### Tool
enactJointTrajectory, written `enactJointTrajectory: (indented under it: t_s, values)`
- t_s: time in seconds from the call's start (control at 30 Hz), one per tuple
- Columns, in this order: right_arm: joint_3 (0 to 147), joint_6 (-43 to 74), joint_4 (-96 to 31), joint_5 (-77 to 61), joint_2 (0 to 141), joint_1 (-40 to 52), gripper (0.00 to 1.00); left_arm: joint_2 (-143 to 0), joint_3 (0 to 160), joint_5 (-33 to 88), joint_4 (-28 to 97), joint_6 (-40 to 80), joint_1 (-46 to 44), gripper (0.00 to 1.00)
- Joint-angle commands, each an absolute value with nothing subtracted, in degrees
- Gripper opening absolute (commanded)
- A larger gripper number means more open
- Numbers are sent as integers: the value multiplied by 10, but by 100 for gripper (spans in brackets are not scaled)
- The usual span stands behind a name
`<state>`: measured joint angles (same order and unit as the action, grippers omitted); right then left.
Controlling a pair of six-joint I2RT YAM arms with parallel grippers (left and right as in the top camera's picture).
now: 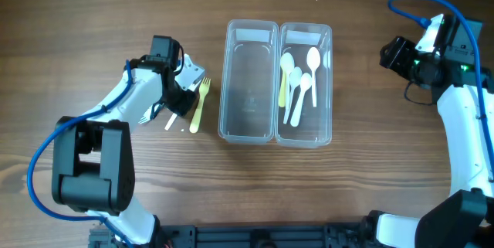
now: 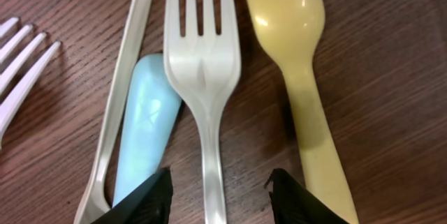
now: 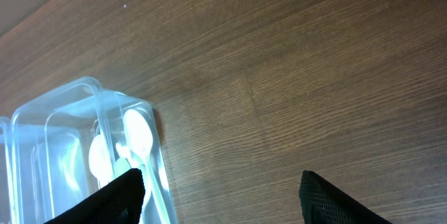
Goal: Pack container
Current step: 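Grasp a white fork with the left gripper and lift it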
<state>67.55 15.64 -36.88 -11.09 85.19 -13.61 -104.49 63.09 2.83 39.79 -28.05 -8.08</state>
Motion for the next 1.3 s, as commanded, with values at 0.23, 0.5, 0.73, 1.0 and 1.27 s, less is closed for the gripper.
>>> enactJointTrajectory:
  t_s: [0.23, 0.5, 0.73, 1.0, 1.27]
  values:
    - [679, 166, -370, -116, 857, -136, 70, -1058, 590, 40, 364, -292, -77, 43]
    - [679, 165, -374, -116, 857, -136, 70, -1058, 590, 40, 364, -291, -77, 12]
    - [679, 165, -374, -116, 857, -136, 70, -1044, 613, 29, 397, -246, -77, 4]
    - [679, 165, -373, -116, 857, -136, 70, -984, 754, 30, 537, -132, -78, 4]
    - [679, 165, -371, -116, 857, -136, 70, -922, 828, 182, 496, 42, -122, 4]
